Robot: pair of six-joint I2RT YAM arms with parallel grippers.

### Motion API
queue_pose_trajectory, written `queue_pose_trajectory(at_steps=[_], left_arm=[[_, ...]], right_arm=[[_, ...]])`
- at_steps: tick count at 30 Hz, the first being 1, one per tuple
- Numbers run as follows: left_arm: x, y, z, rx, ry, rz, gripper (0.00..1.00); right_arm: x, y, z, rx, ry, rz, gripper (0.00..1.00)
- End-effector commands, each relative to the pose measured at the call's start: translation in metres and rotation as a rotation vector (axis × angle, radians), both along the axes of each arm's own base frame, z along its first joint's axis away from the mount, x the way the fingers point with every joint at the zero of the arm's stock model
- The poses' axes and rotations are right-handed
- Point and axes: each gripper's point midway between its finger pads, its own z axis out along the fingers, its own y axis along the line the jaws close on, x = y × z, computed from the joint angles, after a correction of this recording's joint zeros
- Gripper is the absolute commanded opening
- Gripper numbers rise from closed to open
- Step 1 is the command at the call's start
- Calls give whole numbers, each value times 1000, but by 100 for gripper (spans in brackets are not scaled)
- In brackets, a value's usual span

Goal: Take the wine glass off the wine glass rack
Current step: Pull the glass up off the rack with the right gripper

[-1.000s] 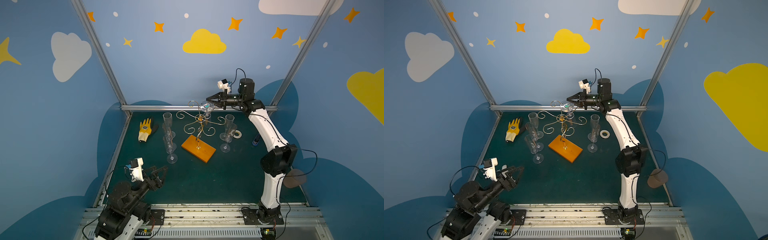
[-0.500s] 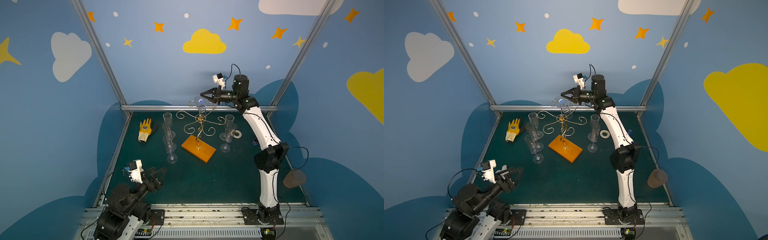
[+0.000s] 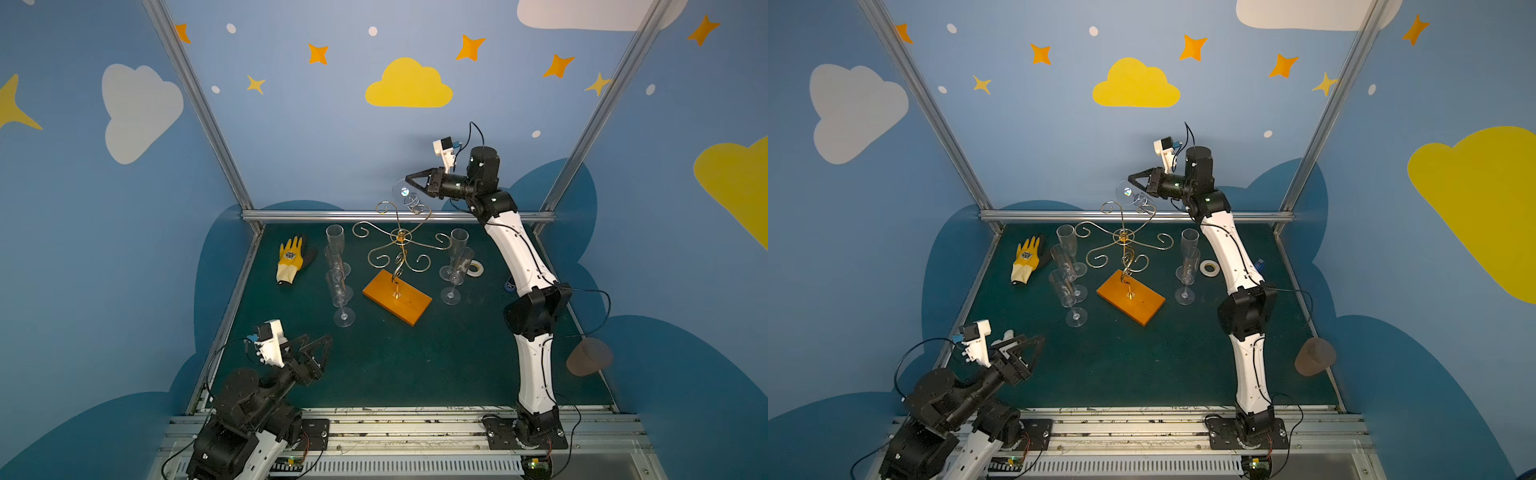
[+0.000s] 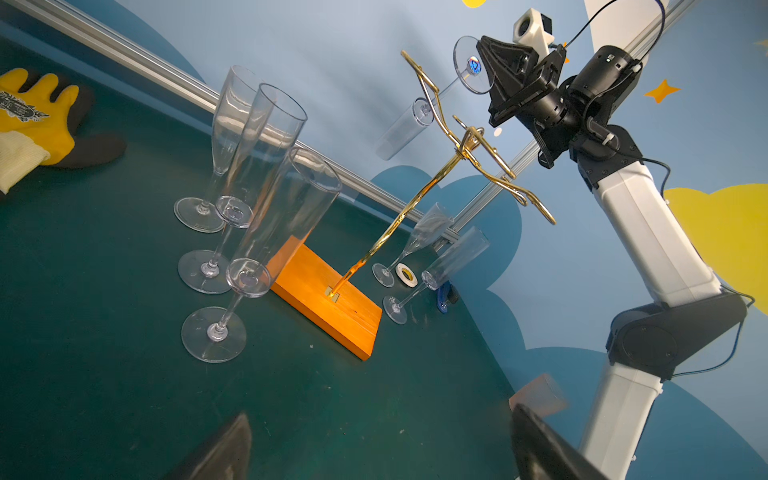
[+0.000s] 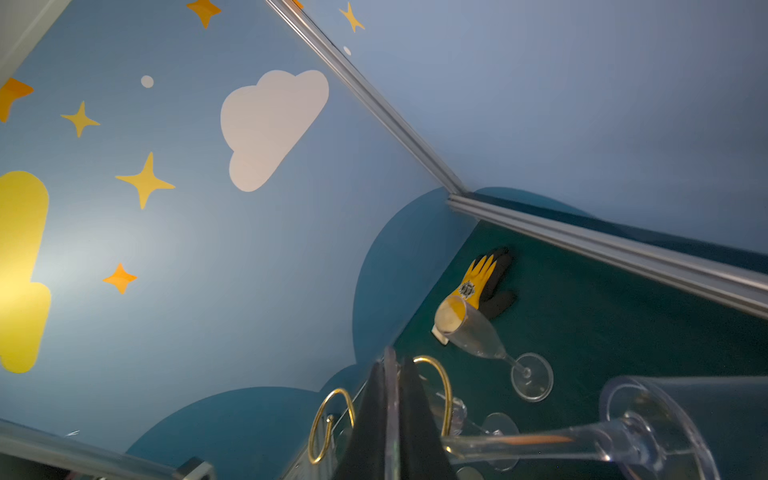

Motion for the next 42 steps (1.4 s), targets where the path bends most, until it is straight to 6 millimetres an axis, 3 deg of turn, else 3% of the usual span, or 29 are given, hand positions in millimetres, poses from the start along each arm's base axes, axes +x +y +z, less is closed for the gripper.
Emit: queue_pose_trajectory(at_steps=[1, 11, 19, 29, 33, 42], left_arm=[[-1, 0, 13, -5, -43, -2, 96], [5, -13, 29, -18, -52, -59, 96], [16, -33, 58, -88, -63, -140, 96], [22, -66, 116, -141, -99, -319, 96], [24, -79, 131, -153, -102, -388, 96], [37, -99, 145, -197, -101, -477, 96]], right_arm=[[-30, -20, 70, -17, -290, -57, 0], [-82, -40, 110, -128, -618, -126, 0], [-148, -50, 116, -233, -889, -160, 0], [-237, -63, 89, -331, -1151, -154, 0], [-271, -68, 75, -350, -1231, -126, 0], [-335, -69, 11, -389, -1316, -20, 0]])
